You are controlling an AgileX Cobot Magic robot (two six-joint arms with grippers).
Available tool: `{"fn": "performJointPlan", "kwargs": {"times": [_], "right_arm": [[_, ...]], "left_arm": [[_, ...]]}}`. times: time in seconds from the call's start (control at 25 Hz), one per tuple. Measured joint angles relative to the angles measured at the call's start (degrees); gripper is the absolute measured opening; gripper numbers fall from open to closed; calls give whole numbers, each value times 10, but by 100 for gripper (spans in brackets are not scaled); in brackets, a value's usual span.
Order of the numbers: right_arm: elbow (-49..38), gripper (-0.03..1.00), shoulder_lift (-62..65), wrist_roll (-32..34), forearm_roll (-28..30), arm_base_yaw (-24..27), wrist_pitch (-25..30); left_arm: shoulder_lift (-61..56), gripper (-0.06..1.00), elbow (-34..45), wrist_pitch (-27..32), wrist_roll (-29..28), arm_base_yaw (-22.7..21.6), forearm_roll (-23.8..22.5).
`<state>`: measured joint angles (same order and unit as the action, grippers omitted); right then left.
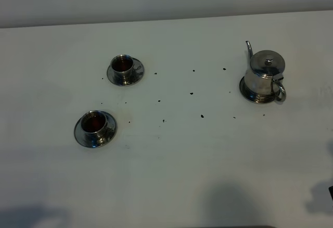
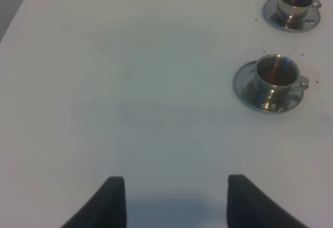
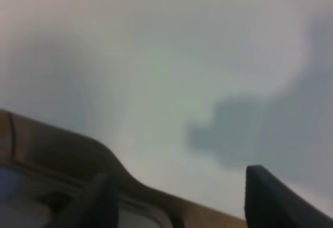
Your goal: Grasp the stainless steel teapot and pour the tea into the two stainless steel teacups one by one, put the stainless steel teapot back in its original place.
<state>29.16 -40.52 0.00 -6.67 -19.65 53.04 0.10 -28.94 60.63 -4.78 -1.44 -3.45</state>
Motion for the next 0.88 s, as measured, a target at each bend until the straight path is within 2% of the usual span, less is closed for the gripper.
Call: {"fn": "performJointPlan", "kwargs": {"times": [0.28,0.48,0.76,0.88], "right_arm": [[1,51,89,-6,10,0,86],[-6,51,118,-10,67,0,85],[-8,51,118,-11,61,0,85],[-8,51,124,-9,61,30,85]], "left_arm": [[0,47,0,0,0,0,0],[0,47,0,0,1,0,0],[0,47,0,0,1,0,0],[0,47,0,0,1,0,0]]}}
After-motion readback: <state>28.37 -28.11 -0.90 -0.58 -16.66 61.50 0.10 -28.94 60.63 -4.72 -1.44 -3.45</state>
